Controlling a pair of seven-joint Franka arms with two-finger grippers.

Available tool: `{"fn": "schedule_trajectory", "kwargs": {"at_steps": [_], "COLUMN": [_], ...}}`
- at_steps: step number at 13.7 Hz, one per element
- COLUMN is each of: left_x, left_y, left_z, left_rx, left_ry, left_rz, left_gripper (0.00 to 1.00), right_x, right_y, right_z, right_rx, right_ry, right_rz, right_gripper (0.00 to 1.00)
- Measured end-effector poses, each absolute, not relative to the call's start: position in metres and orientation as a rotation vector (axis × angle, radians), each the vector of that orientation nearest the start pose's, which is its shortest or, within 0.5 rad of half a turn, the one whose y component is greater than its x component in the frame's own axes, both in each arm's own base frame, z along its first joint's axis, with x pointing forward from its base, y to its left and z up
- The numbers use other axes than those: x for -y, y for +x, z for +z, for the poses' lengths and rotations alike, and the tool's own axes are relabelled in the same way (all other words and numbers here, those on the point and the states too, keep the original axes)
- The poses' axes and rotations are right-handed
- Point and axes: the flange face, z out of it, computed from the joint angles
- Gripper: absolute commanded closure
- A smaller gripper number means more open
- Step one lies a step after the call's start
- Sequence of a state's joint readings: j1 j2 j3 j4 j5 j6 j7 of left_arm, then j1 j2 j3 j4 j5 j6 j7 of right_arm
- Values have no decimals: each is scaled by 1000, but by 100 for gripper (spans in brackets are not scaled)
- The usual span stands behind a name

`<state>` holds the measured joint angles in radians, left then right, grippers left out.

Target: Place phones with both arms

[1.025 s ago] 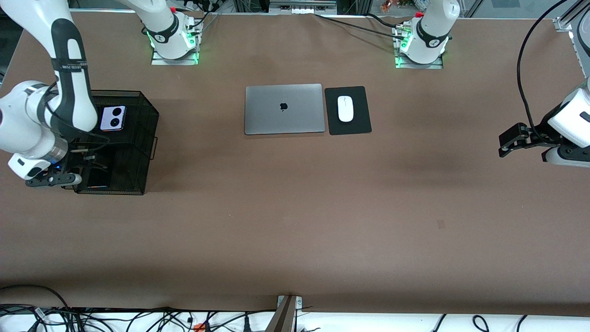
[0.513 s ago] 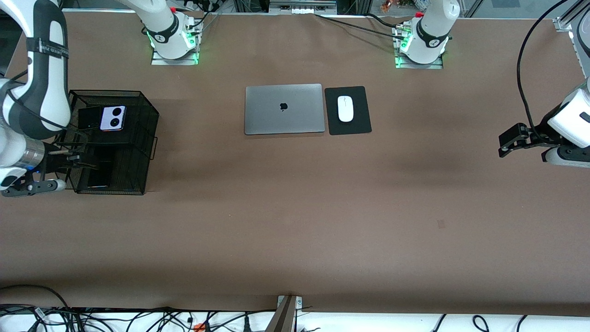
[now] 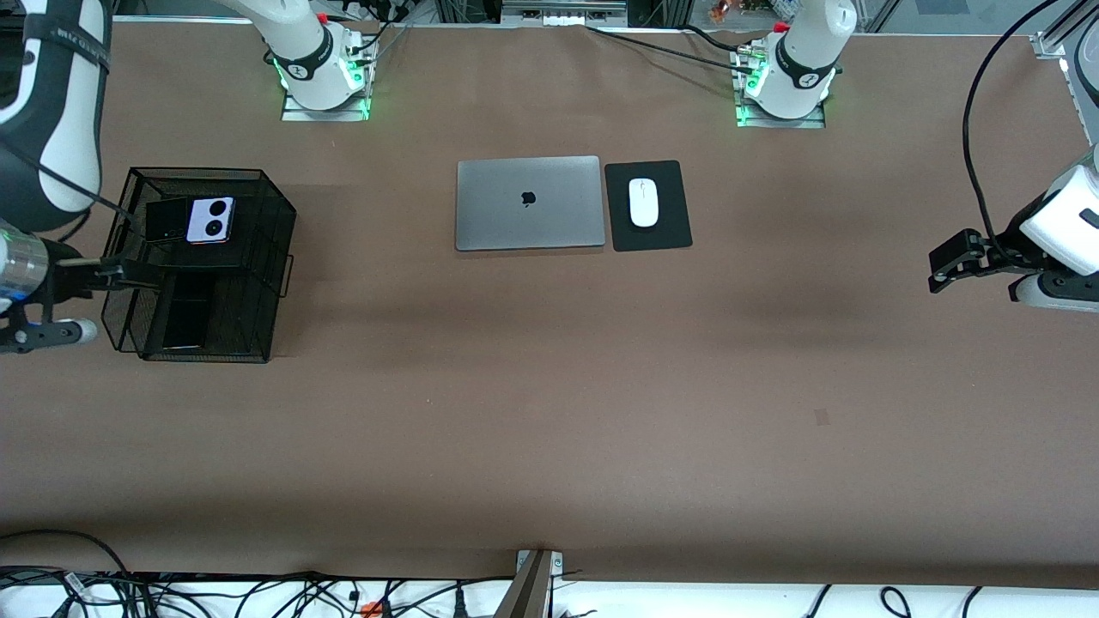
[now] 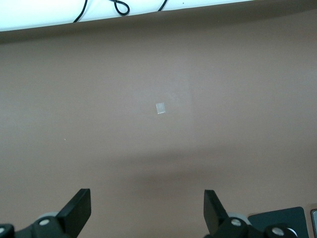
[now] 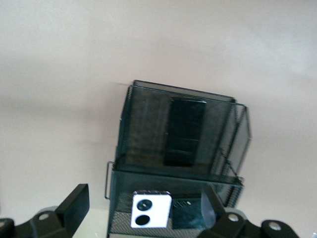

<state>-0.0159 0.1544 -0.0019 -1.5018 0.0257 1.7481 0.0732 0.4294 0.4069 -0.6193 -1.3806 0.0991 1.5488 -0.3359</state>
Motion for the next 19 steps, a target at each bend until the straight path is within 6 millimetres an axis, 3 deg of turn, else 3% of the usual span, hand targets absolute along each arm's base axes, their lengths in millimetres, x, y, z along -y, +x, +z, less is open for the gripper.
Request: {"fn": "schedule_trajectory", "kwargs": {"at_steps": [2,5,10,13,17,19], "left_x": [9,8,8,8,8,8], "left_y": [617,617,617,617,617,617], "left_z": [584,584,584,583,583,583], "left_rx": [-147,-146,-145,-145,-144,-144], "left_ry": [-3107,-3107,-3107,-3107,-3107,-3107], "left_rz": [-142,-142,-142,-141,-141,-140], "left_gripper": [0,0,0,0,0,0], "right_x": [33,22,39,45,17,19], "right_y": [637,624,586,562,557,557], "right_z": [519,530,527,537,548,547], "right_rx": [250,201,92,53,65,-27], "right_ry": [-3200,-3185,-3161,-3153,-3155,-3157], "right_rz": [290,287,160,122,92,91], "right_gripper": [0,0,0,0,0,0]}}
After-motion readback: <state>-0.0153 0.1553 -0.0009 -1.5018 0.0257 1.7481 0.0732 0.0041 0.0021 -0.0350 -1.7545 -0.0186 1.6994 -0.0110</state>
